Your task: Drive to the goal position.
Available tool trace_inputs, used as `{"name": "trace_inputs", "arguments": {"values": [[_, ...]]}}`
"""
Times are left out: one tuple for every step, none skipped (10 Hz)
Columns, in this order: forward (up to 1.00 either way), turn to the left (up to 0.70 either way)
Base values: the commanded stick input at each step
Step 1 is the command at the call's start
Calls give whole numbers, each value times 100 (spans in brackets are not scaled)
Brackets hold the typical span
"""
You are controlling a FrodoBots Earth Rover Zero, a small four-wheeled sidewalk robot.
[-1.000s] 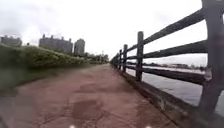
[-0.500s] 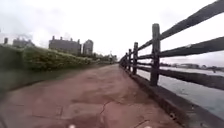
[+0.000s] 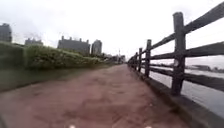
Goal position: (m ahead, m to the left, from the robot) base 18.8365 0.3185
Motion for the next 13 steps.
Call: {"name": "trace_inputs", "arguments": {"values": [[100, 12], [100, 12], [100, 12], [100, 12], [100, 12], [100, 12], [100, 12], [100, 12], [100, 12], [100, -15], [100, -28], [100, -28], [100, -28]]}}
